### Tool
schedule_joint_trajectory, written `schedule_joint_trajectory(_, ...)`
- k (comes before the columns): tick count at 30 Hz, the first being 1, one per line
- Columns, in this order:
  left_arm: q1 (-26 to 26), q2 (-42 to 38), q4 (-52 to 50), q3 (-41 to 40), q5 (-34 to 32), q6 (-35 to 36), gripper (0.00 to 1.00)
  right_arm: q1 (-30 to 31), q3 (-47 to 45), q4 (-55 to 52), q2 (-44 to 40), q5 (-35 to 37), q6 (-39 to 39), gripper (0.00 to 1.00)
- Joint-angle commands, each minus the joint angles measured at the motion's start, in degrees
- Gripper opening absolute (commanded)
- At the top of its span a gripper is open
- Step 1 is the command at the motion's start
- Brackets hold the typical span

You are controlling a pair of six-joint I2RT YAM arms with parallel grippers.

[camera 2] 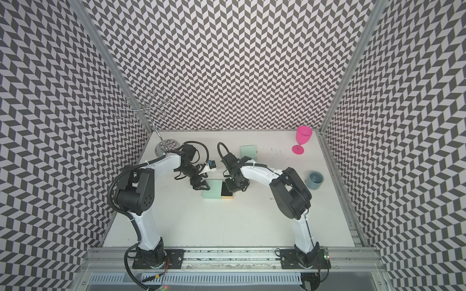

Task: Place the earrings into the drawer-style jewelry box
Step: Open the drawer in the jewelry box.

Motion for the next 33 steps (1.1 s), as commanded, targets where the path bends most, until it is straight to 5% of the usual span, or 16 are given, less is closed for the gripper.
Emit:
schedule_joint_trajectory(1, -0.37, -1.25, 0.21, 0.28, 0.02, 1.75, 0.89, 0.37, 1.17, -1.30, 1.23, 2.15, -0.53, 0.22)
schedule_joint_trajectory(33, -0.35, -1.27, 0.41, -0.51, -0.42, 2.10, 0.89, -0.33, 1.57, -2.26, 1.24, 5.63, -1.14, 0.20)
